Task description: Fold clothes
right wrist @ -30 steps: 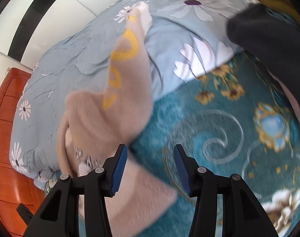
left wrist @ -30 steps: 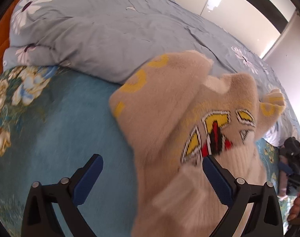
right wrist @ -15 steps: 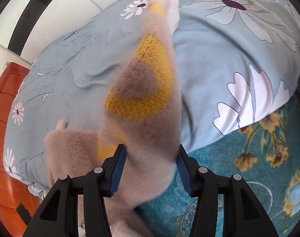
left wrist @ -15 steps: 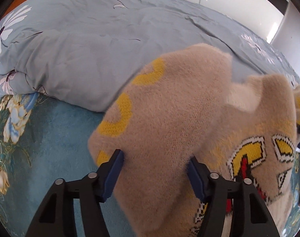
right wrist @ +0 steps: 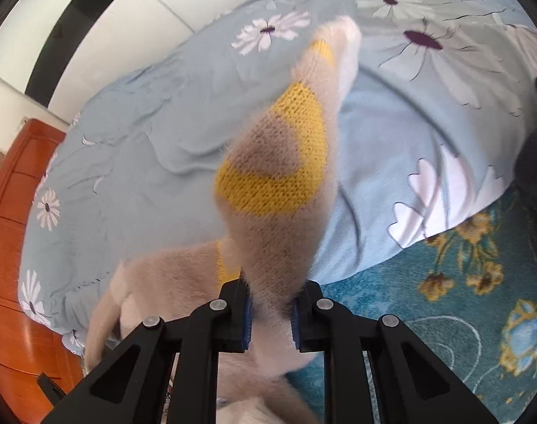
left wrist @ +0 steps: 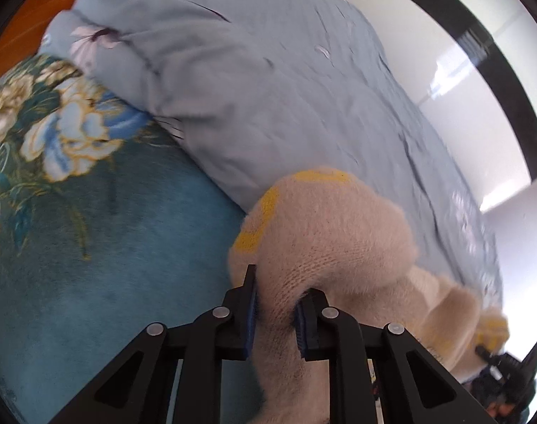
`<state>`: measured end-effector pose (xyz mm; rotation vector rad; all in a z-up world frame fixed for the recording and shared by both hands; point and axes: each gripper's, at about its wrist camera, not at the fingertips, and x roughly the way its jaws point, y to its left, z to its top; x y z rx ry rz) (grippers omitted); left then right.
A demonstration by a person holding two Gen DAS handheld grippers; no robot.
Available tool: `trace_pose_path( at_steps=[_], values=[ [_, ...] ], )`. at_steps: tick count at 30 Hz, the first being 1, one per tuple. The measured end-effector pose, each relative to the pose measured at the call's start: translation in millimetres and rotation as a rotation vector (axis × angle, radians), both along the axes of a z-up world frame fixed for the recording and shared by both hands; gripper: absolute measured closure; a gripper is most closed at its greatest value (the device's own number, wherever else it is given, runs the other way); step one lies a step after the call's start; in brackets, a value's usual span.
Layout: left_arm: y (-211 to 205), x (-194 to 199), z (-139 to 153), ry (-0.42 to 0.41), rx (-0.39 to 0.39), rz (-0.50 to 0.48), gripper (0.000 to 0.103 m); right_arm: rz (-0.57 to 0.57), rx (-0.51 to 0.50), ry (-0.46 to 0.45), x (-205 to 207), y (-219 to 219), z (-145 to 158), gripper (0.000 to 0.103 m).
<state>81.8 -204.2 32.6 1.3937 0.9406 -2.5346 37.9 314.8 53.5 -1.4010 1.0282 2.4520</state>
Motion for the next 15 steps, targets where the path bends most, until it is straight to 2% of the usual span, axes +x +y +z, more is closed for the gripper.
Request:
trace_pose_path(
  at_steps=[4, 8, 9, 15],
  values=[
    [-45.4, 22.0, 2.9, 0.047, 0.068, 0.042, 0.085, -0.048, -0.007, 0.057, 43.0, 12.3, 19.5, 0.086],
    [-67.2, 30.1, -4.5, 0.075, 0.122, 0.025, 0.085, -0.075, -0.005, 0.021, 72.4, 20.2, 10.4, 0.086],
    [-65.4, 26.0, -11.0, 0.071, 0.151, 0.034, 0.085, -0.083, -0.009, 0.005, 76.5, 22.5, 5.4, 0.086],
    [-65.7, 27.4, -34.9, -0.037, 0.131, 0.047, 0.083, -0.086, -0.011, -0.072, 74.8, 24.1, -14.8, 0.086]
  ],
)
